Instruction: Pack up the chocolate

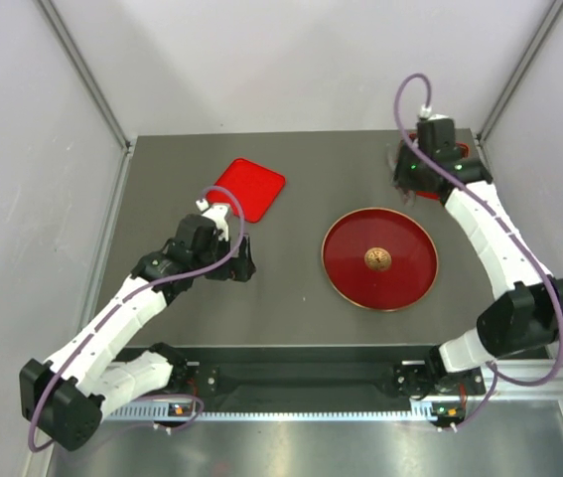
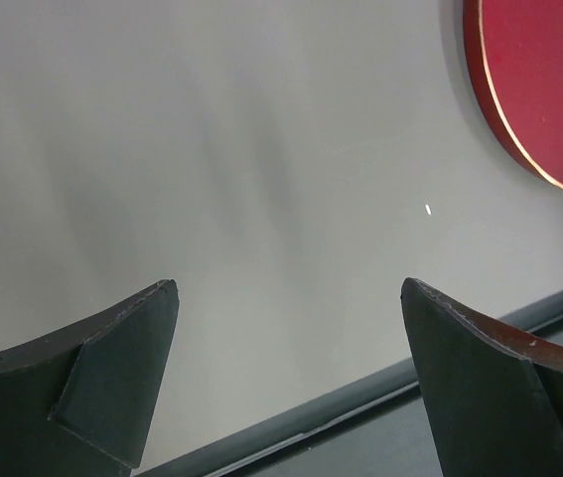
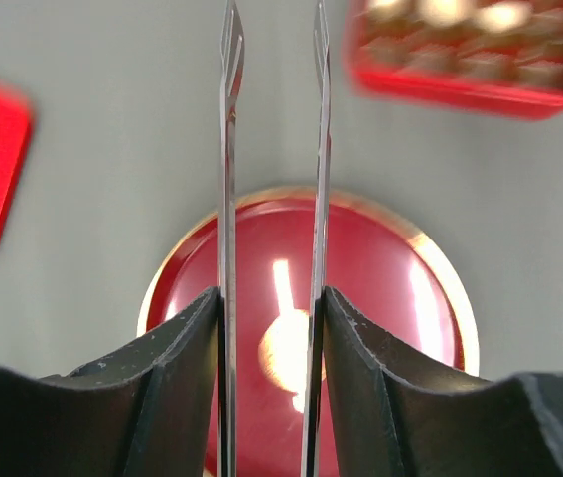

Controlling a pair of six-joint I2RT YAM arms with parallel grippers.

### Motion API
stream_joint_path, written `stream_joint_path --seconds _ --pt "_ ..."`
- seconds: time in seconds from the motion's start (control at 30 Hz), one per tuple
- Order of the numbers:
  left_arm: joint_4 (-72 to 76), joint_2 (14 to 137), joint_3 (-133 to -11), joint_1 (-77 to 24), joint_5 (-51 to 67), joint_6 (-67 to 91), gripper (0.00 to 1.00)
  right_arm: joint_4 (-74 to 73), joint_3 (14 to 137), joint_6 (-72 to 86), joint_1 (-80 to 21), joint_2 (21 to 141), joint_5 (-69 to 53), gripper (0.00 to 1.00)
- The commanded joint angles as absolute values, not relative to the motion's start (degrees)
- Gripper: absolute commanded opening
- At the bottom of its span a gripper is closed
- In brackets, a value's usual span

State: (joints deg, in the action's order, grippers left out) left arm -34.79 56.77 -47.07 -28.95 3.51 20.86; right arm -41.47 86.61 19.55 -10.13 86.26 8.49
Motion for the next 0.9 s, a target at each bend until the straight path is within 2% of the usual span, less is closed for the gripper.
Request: stream_joint_path --seconds 0.0,0.3,0.5,0.73,0.87 --pt "-34.5 54.8 -47.9 -29.2 0.5 21.6 0.99 -40.5 83.4 20.0 -16.0 82.5 8.7 0.43" --pt "-35.2 52.1 -50.7 -29.2 -6.5 25.7 0.99 -33.5 78.1 27.1 -37.7 82.7 9.4 0.43" --pt "-35.7 52.9 -54.2 -29.2 -6.2 29.4 0.99 -28.0 75.9 30.0 -45.9 87.4 13.1 0.43" --pt "-39.3 55.4 -56.5 -28.0 -13.6 33.7 0.99 -22.6 71.1 31.7 -54.4 91.8 20.7 0.43" --pt "-39.0 56.7 -57.3 -23.2 -8.9 36.0 0.99 -19.6 66.4 35.6 -58.2 92.7 27.8 0.44"
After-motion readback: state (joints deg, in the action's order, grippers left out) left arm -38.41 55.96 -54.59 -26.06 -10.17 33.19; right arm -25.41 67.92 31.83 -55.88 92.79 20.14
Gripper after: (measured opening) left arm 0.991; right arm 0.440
